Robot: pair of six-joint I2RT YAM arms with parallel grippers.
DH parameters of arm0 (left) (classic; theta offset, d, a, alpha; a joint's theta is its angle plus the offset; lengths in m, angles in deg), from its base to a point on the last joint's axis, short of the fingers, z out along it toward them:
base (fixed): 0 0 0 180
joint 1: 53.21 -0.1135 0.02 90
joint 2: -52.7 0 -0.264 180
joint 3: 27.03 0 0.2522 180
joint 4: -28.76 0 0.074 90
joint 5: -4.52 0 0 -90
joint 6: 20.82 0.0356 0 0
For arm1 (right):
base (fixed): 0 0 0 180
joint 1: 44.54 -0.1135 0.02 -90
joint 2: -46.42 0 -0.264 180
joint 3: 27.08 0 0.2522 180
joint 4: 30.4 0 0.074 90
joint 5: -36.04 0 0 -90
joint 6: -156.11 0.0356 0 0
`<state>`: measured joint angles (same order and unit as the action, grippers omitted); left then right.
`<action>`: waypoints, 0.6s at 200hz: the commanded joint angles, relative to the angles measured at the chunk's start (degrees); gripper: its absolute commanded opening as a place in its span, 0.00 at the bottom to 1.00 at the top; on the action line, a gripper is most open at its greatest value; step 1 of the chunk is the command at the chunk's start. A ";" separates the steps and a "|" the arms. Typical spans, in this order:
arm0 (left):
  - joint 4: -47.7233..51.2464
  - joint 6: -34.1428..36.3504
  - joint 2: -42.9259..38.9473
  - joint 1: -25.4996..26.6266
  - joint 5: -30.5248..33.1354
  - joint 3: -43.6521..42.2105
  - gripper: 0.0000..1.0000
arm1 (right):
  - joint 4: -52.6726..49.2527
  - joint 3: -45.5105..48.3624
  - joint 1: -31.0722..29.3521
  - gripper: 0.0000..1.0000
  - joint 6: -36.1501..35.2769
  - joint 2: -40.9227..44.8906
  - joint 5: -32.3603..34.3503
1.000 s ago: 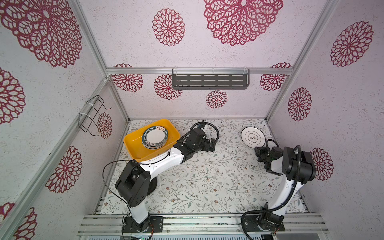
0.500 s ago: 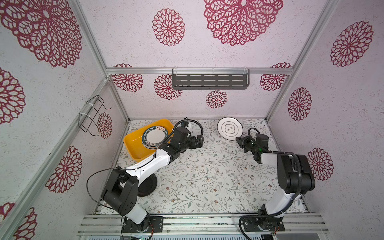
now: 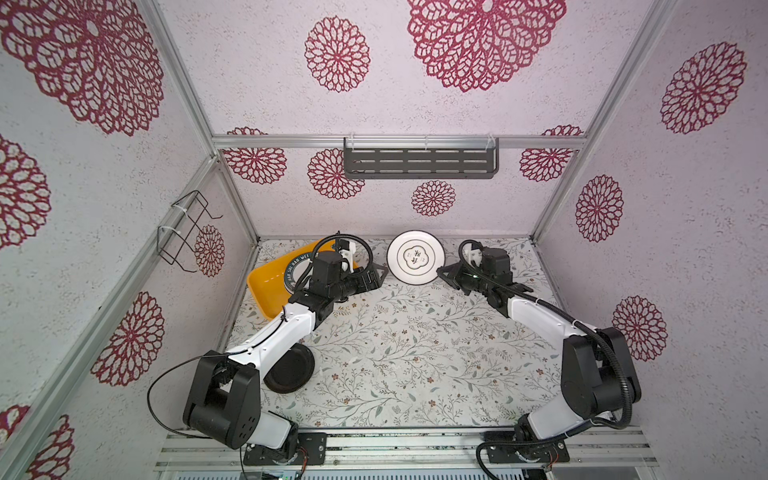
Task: Place the plates into the plastic bin on the countertop
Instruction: 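Lift the white plate upright and grasp its rim with the left gripper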
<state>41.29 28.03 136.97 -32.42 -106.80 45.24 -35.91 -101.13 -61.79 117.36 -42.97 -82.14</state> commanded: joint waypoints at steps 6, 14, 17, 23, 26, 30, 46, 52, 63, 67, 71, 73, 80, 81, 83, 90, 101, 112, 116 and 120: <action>-2.36 -0.49 -0.43 -1.92 -4.82 -0.16 0.93 | -0.73 -1.94 -1.75 0.00 -3.74 3.65 0.49; -2.79 -0.52 -0.01 -2.32 -5.83 -0.14 0.91 | -0.39 -1.74 -2.30 0.00 -3.69 4.05 0.09; -2.81 -0.52 0.20 -2.38 -5.97 -0.10 0.91 | -0.20 -1.71 -2.48 0.00 -3.62 4.23 -0.06; -2.78 -0.45 0.39 -2.52 -5.98 -0.06 0.90 | 0.14 -1.61 -2.79 0.00 -3.53 4.54 -0.36; -2.74 -0.36 0.57 -2.63 -6.02 -0.05 0.89 | 0.32 -1.59 -3.00 0.00 -3.53 4.81 -0.59; -2.88 -0.32 0.82 -2.71 -6.22 -0.13 0.89 | 0.59 -1.50 -3.24 0.00 -3.46 5.03 -0.87; -2.90 -0.24 1.84 -3.04 -6.76 -0.03 0.85 | 1.23 -1.41 -3.70 0.00 -2.87 5.69 -2.02; -3.03 -0.48 2.23 -3.28 -7.03 -0.10 0.84 | 1.54 -1.32 -3.70 0.00 -2.57 5.88 -2.43; -4.08 -1.31 2.59 -3.50 -7.94 -0.38 0.80 | 1.68 -1.15 -3.83 0.00 -2.49 6.22 -2.80; -4.72 -1.61 2.60 -3.62 -8.30 -0.61 0.78 | 1.65 -1.08 -3.87 0.00 -2.39 6.28 -2.88; -5.37 -1.92 2.52 -3.60 -8.51 -0.92 0.77 | 1.67 -1.01 -3.86 0.00 -2.38 6.37 -3.05; -5.71 -2.10 2.56 -3.60 -8.68 -1.04 0.76 | 1.66 -0.98 -3.93 0.00 -2.31 6.40 -3.14; -6.77 -2.48 2.43 -3.57 -8.96 -1.50 0.74 | 1.93 -0.86 -4.08 0.00 -2.29 6.50 -3.60; -6.90 -2.55 2.45 -3.57 -8.98 -1.61 0.74 | 1.98 -0.83 -4.14 0.00 -2.29 6.50 -3.66; -7.06 -2.65 2.38 -3.61 -9.04 -1.70 0.73 | 2.13 -0.78 -4.11 0.00 -2.24 6.57 -3.81; -7.62 -2.88 2.30 -3.58 -9.20 -1.94 0.69 | 2.37 -0.60 -4.35 0.00 -2.07 6.59 -4.22; -7.93 -3.14 2.32 -3.58 -9.37 -2.16 0.62 | 3.28 -0.29 -4.52 0.00 -1.75 6.59 -4.96; -8.04 -3.33 2.35 -3.62 -9.71 -2.19 0.58 | 4.16 -0.05 -4.71 0.00 -1.25 6.59 -5.71; -8.14 -3.33 2.42 -3.61 -9.86 -2.20 0.58 | 4.42 0.04 -4.78 0.00 -1.11 6.58 -5.94; -8.26 -3.40 2.48 -3.67 -10.04 -2.16 0.57 | 4.79 0.08 -4.79 0.00 -1.00 6.63 -6.19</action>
<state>36.44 25.08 139.09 -35.74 -115.02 43.25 -36.98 -101.00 -65.99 115.69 -39.38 -84.98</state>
